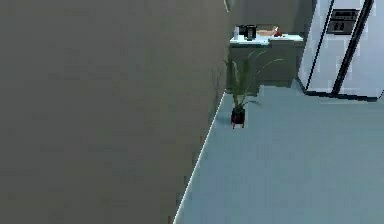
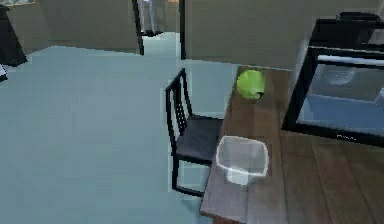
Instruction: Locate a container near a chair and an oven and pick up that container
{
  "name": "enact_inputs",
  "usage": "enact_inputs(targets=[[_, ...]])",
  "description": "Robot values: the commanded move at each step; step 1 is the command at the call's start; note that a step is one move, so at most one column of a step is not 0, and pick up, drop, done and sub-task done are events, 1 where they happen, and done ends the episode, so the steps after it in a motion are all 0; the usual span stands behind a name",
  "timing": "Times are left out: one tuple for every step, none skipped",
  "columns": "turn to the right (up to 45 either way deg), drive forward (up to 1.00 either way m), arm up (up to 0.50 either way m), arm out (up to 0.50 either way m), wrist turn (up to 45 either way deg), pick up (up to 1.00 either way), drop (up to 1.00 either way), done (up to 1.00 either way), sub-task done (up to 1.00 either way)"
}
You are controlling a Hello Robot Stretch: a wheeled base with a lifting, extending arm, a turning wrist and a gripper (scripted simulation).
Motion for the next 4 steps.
enact_inputs(targets=[[45.0,0.00,0.00,0.00,0.0,0.00,0.00,0.00,0.00],[45.0,0.00,0.00,0.00,0.0,0.00,0.00,0.00,0.00],[-45.0,0.00,0.00,0.00,0.0,0.00,0.00,0.00,0.00],[-6.0,0.00,0.00,0.00,0.0,0.00,0.00,0.00,0.00]])
